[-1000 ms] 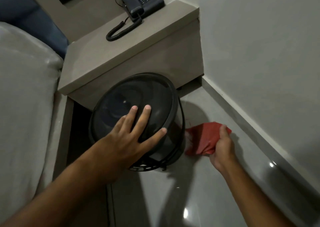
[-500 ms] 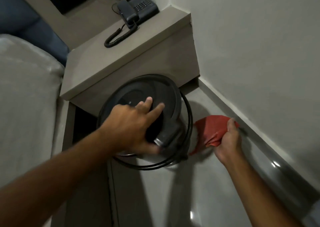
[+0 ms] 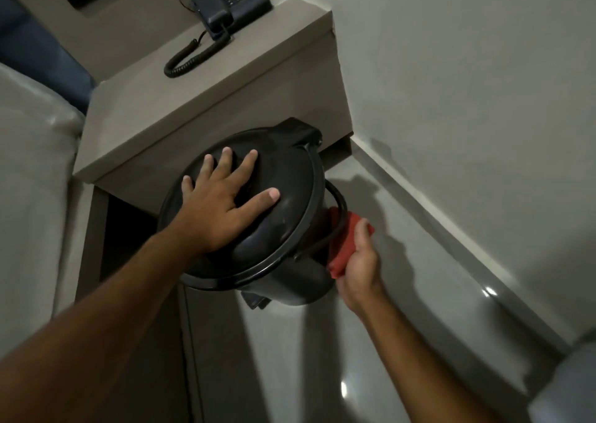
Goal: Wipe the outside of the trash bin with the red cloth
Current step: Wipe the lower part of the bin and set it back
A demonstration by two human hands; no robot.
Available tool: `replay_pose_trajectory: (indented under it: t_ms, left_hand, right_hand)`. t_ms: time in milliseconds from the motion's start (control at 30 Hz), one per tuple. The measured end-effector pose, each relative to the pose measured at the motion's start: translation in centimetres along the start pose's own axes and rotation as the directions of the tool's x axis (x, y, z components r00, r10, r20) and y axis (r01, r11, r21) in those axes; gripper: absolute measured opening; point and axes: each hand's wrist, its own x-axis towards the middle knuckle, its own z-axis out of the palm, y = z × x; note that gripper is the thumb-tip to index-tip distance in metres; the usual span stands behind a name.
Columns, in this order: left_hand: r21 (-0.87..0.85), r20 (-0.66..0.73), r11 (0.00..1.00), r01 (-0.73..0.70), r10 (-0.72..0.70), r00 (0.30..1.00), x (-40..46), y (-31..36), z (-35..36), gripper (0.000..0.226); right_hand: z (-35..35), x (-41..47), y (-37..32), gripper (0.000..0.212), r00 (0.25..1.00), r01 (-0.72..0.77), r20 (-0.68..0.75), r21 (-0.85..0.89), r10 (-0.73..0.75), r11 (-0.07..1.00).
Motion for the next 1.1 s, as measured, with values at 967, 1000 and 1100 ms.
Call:
replay_pose_trajectory:
  t_ms: [967,1000,1100]
  left_hand:
    - [0.012,-0.060,0.989,0.149,-0.148,0.987,1.0,-2.7,-0.9,0.086]
    - [0.014,-0.033,0.982,0.186,-0.186,0.982,1.5,-2.5,-0.6,0.087]
    - [0.000,-0.041,0.965,0.263,-0.263,0.964,2.1,-2.0,-0.5,0.093]
  right_hand:
    - [7.3,-7.4,7.0,0.067,0.779,0.625,0.196,-0.326,-0.596,0.710]
    - [7.2,-7.8,7.9,0.067,0.745,0.661,0.221,-0.379,-0.630,0.648]
    - [5.1,-5.8,9.9,0.070,0.763,0.619,0.212,-0.510,-0.610,0.597]
